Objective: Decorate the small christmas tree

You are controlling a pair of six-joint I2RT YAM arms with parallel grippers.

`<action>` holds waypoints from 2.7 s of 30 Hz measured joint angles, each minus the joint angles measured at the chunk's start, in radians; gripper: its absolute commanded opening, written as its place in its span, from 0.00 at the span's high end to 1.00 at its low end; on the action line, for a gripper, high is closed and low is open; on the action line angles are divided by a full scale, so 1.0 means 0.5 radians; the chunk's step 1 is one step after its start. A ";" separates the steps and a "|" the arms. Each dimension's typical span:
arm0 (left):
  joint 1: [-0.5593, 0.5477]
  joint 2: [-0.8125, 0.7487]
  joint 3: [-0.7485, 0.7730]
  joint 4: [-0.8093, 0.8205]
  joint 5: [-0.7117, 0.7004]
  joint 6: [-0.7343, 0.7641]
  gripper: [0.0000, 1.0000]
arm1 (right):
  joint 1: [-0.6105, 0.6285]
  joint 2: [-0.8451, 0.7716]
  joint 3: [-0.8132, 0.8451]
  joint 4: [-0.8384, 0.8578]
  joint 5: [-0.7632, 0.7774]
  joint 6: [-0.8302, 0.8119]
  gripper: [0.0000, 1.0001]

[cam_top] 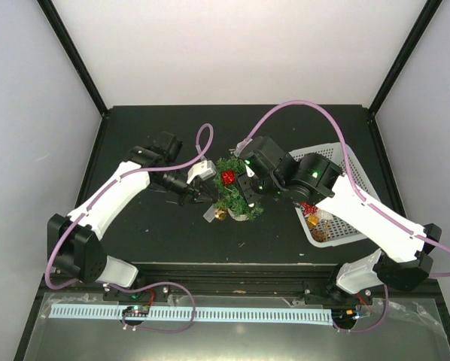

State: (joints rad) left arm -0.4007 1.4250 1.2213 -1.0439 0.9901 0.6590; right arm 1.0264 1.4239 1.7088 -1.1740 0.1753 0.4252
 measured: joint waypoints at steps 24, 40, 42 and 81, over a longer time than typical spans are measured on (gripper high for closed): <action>0.000 -0.002 0.000 -0.024 -0.127 0.040 0.99 | 0.000 0.004 0.000 0.002 -0.002 -0.011 0.59; 0.027 -0.012 -0.005 -0.072 -0.134 0.079 0.98 | 0.000 0.033 0.000 0.014 -0.003 -0.036 0.59; 0.031 -0.012 -0.005 -0.085 -0.133 0.084 0.98 | 0.000 0.034 0.000 0.015 -0.003 -0.037 0.59; 0.028 0.070 -0.055 0.007 -0.204 0.069 0.99 | 0.000 0.061 0.000 0.014 -0.008 -0.047 0.59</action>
State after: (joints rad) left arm -0.3866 1.4601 1.1938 -1.0405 0.8879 0.6933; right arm 1.0264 1.4544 1.7088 -1.1667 0.1715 0.4015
